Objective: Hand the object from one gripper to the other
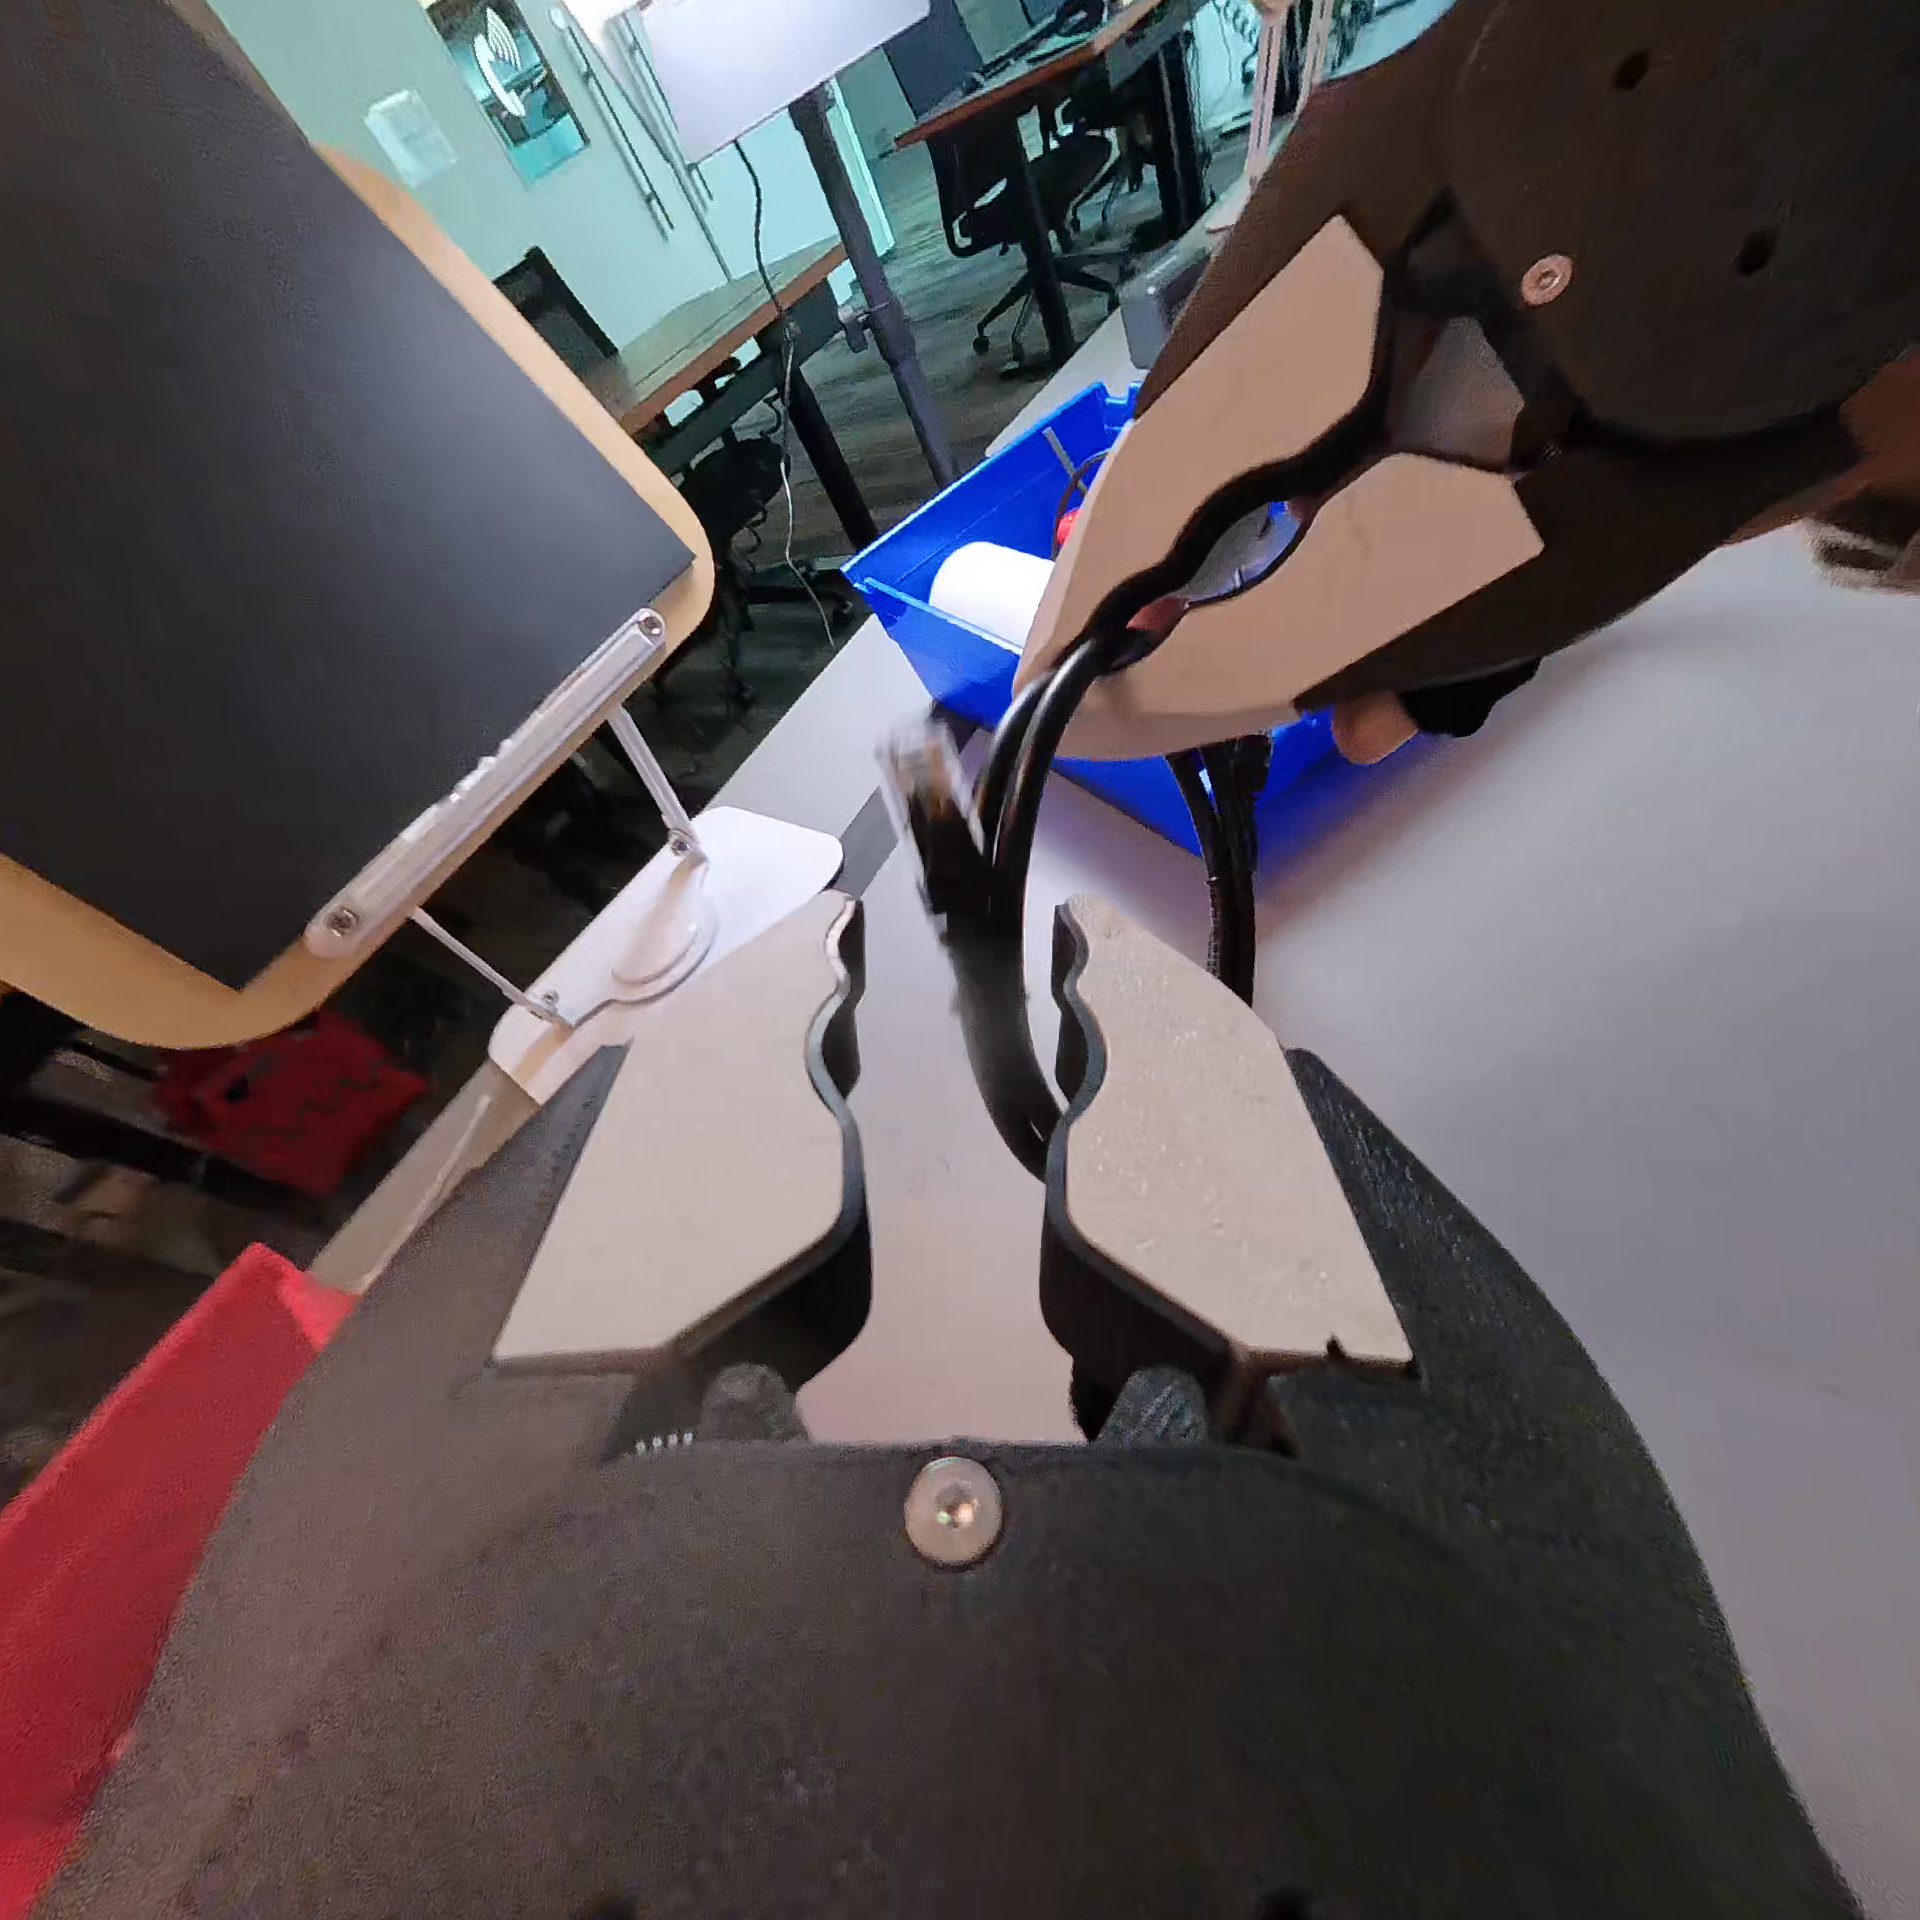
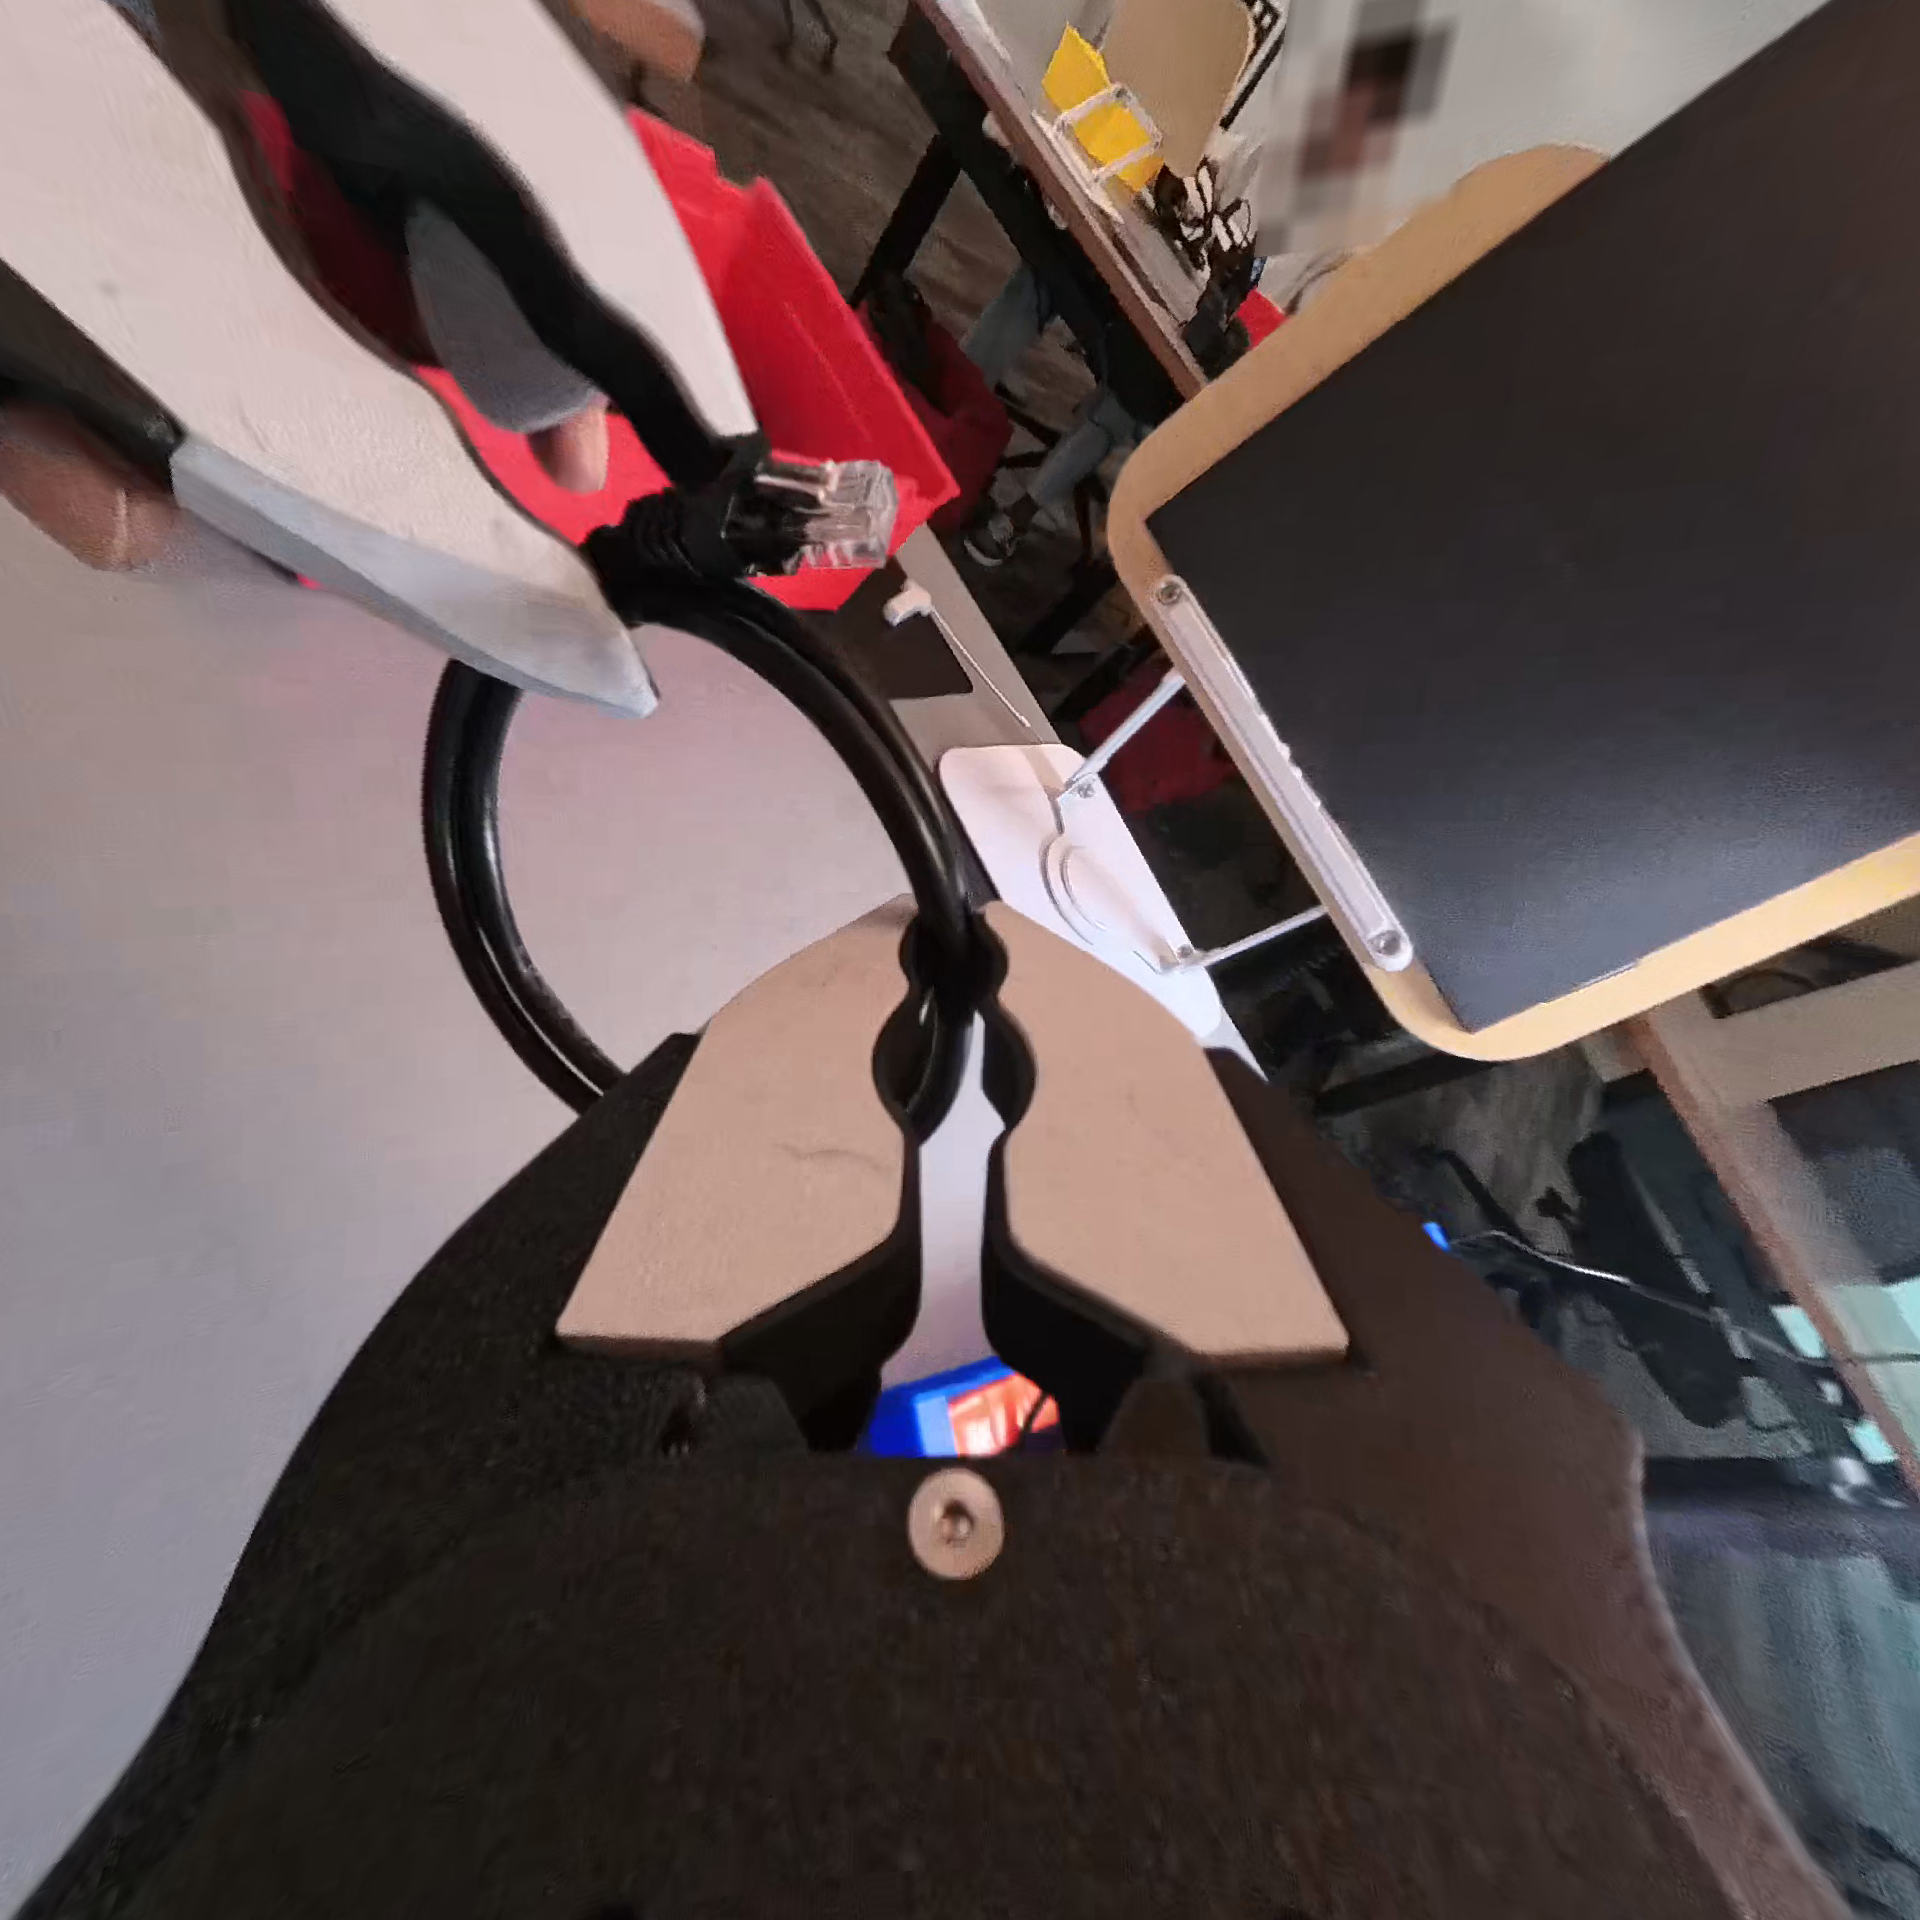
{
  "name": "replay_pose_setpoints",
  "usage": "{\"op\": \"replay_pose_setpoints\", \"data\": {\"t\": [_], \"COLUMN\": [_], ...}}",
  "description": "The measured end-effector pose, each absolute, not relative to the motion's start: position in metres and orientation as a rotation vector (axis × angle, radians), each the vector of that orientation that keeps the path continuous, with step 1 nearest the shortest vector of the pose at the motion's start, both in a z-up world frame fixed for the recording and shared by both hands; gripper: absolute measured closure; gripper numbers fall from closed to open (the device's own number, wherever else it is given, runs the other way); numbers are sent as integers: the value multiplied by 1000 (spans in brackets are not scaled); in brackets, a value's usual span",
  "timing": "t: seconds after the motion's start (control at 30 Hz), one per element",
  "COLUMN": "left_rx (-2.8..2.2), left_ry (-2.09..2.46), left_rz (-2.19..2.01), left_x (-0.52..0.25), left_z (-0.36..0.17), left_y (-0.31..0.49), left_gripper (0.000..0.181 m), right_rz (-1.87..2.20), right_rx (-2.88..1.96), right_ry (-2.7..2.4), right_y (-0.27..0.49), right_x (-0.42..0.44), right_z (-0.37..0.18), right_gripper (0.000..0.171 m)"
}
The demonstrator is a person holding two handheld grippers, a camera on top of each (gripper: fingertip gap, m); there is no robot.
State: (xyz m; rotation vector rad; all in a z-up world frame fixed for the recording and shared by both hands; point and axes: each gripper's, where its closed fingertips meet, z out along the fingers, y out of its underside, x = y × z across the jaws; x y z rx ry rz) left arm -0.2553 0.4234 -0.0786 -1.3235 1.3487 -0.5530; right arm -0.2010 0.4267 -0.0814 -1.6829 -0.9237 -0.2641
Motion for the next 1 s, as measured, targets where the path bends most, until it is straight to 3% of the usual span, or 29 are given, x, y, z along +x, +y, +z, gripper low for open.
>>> {"op": "replay_pose_setpoints", "data": {"t": [0.27,0.43,0.47,0.53,0.73,0.8,0.87,1.0], "left_rx": [-1255,-1228,-1220,-1236,-1289,-1268,-1236,-1275], "left_ry": [1462,1352,1342,1343,1526,1550,1500,1357], "left_rz": [-298,-519,-561,-606,-457,-360,-262,-444], "left_x": [-251,-255,-254,-252,-252,-247,-248,-256], "left_z": [-92,-71,-69,-70,-99,-104,-98,-77], "left_y": [420,419,417,415,410,409,417,424], "left_gripper": [169,170,169,169,152,169,174,175], "right_rz": [-463,-273,-228,-164,-382,-407,-400,-260], "right_rx": [-1581,-1641,-1649,-1637,-1655,-1626,-1597,-1558], "right_ry": [-1099,-873,-867,-895,-1093,-1168,-1167,-957], "right_y": [423,428,428,427,424,421,419,421], "right_x": [-227,-198,-198,-204,-212,-224,-232,-219], "right_z": [-91,-68,-70,-76,-98,-104,-100,-66], "right_gripper": [163,131,135,164,166,166,166,135]}}
